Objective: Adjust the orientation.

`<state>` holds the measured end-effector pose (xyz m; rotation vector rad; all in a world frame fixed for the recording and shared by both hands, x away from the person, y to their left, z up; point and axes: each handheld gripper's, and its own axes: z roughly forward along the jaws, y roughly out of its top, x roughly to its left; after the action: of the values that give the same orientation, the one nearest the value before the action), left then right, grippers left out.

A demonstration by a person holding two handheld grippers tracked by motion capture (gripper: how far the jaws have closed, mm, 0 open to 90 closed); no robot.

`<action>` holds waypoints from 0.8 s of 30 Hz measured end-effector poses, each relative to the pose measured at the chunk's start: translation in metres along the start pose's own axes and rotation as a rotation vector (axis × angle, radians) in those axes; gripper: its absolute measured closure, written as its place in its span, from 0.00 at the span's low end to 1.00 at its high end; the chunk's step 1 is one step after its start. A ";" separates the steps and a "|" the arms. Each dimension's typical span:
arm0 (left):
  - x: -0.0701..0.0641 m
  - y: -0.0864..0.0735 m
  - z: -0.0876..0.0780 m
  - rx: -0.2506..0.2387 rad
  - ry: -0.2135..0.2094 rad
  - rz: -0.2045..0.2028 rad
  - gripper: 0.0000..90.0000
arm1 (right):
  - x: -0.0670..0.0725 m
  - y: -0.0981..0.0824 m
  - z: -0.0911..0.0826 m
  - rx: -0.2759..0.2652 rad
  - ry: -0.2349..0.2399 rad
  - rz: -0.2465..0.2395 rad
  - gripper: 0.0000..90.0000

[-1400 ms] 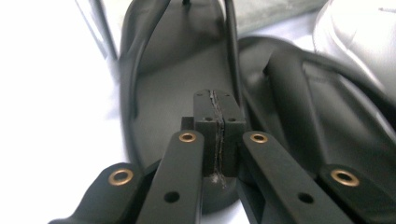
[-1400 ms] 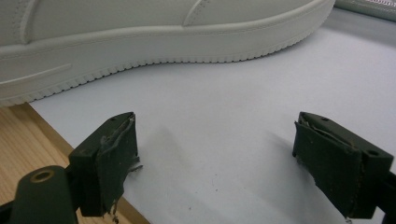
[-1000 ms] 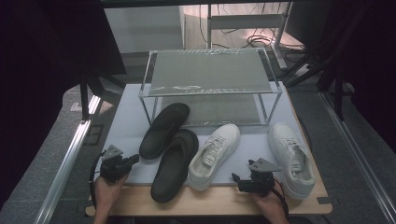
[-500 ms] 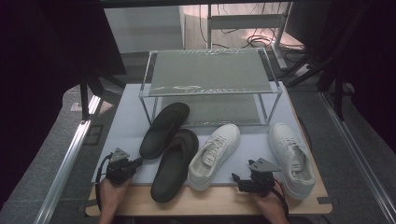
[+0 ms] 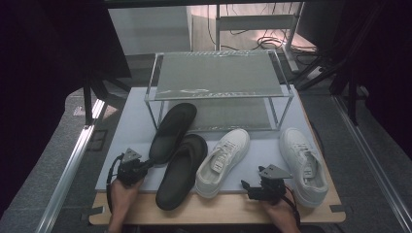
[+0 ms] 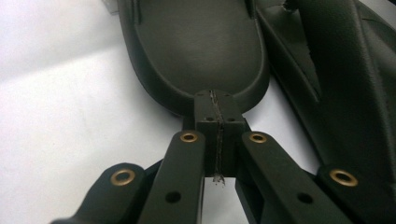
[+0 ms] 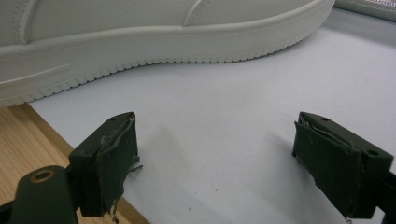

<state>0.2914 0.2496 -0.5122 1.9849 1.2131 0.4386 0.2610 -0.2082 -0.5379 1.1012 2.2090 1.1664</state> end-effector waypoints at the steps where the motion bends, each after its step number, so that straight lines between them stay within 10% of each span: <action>1: -0.001 -0.001 0.000 0.004 -0.004 -0.001 1.00 | 0.000 0.000 0.000 0.000 0.000 0.000 0.16; 24: -0.007 0.014 0.023 0.022 -0.003 0.016 1.00 | 0.000 0.000 0.000 0.000 0.000 0.000 0.16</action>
<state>0.3106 0.2299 -0.5165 2.0147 1.2059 0.4312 0.2610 -0.2083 -0.5379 1.1007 2.2092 1.1662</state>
